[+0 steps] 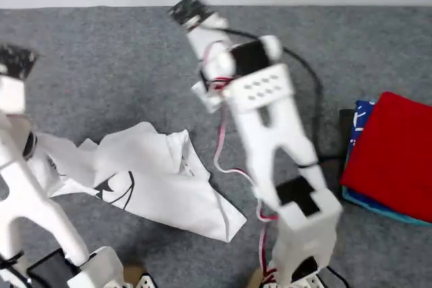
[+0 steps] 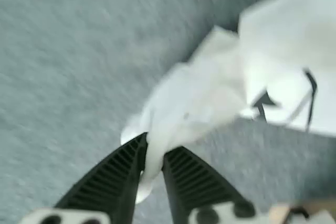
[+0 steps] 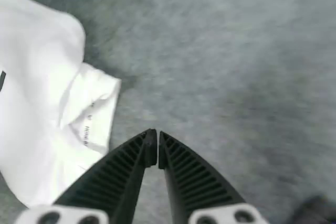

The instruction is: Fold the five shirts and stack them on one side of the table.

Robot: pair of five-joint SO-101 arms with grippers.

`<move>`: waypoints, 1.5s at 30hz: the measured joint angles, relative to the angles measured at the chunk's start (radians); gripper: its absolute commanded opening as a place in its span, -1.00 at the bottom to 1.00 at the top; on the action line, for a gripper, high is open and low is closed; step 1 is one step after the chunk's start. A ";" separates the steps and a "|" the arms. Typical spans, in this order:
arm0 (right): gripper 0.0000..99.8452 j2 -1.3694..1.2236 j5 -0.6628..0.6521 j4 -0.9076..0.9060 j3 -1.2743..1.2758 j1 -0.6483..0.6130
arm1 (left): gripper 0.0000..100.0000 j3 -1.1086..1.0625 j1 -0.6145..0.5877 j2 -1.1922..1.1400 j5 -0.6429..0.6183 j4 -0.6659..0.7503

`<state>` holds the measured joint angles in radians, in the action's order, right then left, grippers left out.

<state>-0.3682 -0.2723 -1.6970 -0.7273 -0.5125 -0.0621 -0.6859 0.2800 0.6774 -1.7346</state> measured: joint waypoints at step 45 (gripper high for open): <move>-0.98 -0.454 -0.052 0.298 -0.069 -0.267 | -0.99 -0.298 -0.026 -0.002 0.057 0.153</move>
<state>-0.8224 -0.3245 -1.3993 -0.7963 -0.7795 -0.3598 -0.7119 0.2785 0.7342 -1.5812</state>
